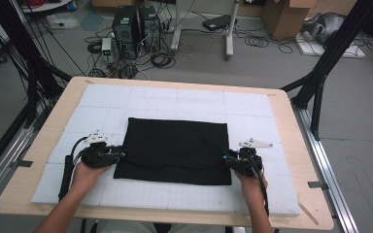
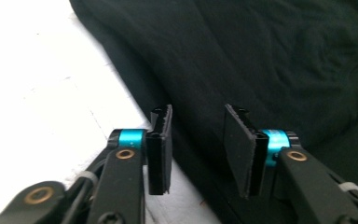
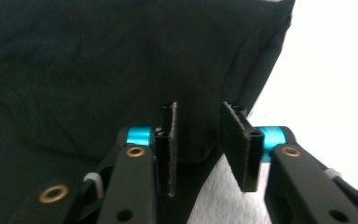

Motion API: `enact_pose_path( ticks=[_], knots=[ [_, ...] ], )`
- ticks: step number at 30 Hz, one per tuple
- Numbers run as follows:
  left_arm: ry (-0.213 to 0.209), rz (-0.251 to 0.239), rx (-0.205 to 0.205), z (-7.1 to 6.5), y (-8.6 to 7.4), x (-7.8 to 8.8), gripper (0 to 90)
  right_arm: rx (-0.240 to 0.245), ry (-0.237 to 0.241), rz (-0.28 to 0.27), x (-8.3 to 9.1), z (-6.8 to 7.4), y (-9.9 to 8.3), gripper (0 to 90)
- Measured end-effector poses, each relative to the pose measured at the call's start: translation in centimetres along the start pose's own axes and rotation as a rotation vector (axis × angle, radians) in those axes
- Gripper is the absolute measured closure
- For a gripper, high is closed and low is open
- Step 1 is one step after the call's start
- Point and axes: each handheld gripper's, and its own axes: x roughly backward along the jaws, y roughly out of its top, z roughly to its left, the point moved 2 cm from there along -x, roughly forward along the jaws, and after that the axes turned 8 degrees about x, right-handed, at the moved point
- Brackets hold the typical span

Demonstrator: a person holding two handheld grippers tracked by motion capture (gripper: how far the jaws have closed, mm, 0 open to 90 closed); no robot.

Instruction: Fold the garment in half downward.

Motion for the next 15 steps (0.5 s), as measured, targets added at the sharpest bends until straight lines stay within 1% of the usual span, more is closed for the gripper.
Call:
enact_pose_path(
  ticks=[2, 4, 6, 8, 10, 11, 12, 13, 14, 15],
  knots=[
    [0.029, 0.006, -0.048, -0.5, -0.1, -0.1, 68.4, 0.006, 0.003, 0.014, -0.1, 0.1, -0.2, 74.9],
    [0.044, 0.010, -0.090, -0.8, -0.1, -0.1, 72.9, 0.029, 0.005, 0.031, -0.1, 0.3, -0.3, 81.1],
    [0.058, 0.010, -0.126, -1.1, -0.1, -0.1, 77.3, 0.053, -0.002, 0.035, -0.2, 0.5, -0.3, 83.8],
    [0.063, 0.005, -0.133, -1.1, -0.1, -0.1, 80.7, 0.063, -0.009, 0.038, -0.2, 0.6, -0.3, 84.4],
    [0.072, -0.005, -0.150, -1.2, -0.1, 0.1, 83.4, 0.062, -0.007, 0.034, -0.1, 0.6, -0.2, 84.4],
    [0.077, -0.006, -0.157, -1.2, -0.1, 0.1, 82.7, 0.058, -0.008, 0.033, -0.1, 0.6, -0.2, 84.3],
    [0.083, -0.013, -0.145, -1.2, 0.0, 0.1, 78.3, 0.058, -0.005, 0.031, -0.1, 0.6, -0.3, 84.3],
    [0.092, -0.018, -0.145, -1.2, 0.0, 0.2, 70.9, 0.058, -0.004, 0.030, -0.1, 0.6, -0.3, 84.3],
    [0.096, -0.032, -0.152, -1.3, 0.1, 0.3, 66.4, 0.057, -0.001, 0.032, -0.1, 0.6, -0.3, 84.3],
    [0.091, -0.051, -0.159, -1.4, 0.2, 0.5, 65.1, 0.058, 0.000, 0.032, -0.1, 0.6, -0.3, 84.2]
  ],
)
